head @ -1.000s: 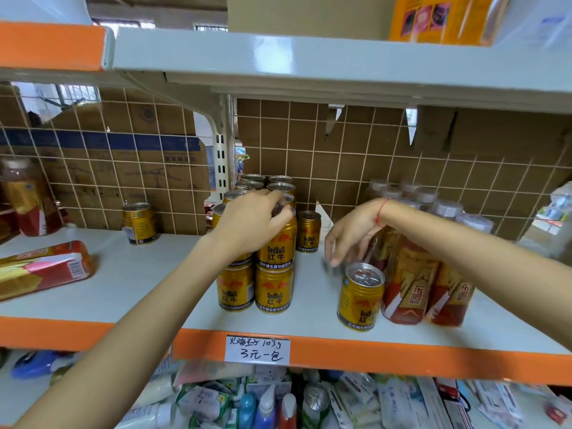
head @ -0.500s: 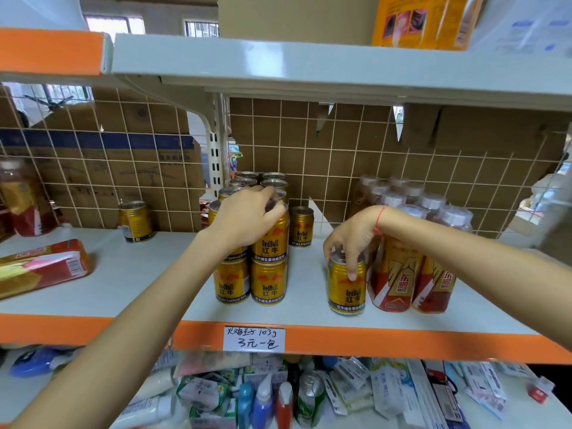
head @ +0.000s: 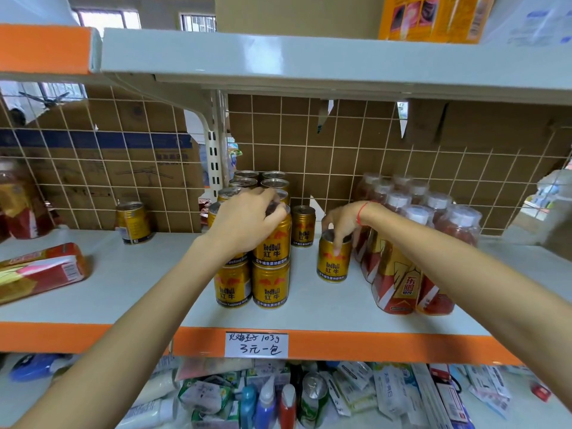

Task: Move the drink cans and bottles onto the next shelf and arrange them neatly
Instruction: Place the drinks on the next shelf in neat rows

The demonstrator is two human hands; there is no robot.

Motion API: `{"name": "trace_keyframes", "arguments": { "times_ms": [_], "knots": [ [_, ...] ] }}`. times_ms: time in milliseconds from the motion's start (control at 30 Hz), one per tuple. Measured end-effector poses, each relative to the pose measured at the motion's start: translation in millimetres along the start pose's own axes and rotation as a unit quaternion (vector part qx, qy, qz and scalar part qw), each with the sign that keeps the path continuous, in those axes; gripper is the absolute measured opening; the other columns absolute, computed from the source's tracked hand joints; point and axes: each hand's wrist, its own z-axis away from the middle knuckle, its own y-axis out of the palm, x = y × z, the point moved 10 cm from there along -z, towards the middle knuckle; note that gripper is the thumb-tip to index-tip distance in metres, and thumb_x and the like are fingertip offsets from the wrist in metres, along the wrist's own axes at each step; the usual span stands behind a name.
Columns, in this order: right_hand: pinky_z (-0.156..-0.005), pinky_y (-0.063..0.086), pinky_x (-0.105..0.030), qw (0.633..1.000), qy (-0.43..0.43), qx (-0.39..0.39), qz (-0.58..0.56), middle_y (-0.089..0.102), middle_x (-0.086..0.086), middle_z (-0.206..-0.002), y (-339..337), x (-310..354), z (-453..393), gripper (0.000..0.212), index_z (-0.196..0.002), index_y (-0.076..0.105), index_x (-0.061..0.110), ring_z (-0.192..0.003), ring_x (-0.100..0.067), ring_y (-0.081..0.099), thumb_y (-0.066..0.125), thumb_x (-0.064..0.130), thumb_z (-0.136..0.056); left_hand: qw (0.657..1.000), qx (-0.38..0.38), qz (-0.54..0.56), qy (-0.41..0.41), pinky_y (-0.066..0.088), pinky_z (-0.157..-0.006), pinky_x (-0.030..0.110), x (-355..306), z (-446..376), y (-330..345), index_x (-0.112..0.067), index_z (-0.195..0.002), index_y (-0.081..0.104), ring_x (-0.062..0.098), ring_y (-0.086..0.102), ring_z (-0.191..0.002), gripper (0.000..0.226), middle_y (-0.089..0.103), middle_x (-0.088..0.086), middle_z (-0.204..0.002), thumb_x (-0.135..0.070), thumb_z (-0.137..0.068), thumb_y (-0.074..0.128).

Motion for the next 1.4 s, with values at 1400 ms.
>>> {"name": "trace_keyframes", "arguments": {
  "times_ms": [1400],
  "knots": [
    [-0.1,0.044,-0.041,0.988,0.105,-0.115,0.019,0.044,-0.018,-0.142,-52.9,-20.7,-55.5,0.059,-0.139,0.042,0.001,-0.125,-0.034,0.048,0.065,0.003,-0.085,0.998,-0.044,-0.034,0.011,0.033,-0.059,0.015,2.7,1.5,0.0,-0.024,-0.116,0.058,0.007,0.049,-0.087,0.036,0.063,-0.005,-0.105,-0.045,-0.097,0.036]
  ]
}}
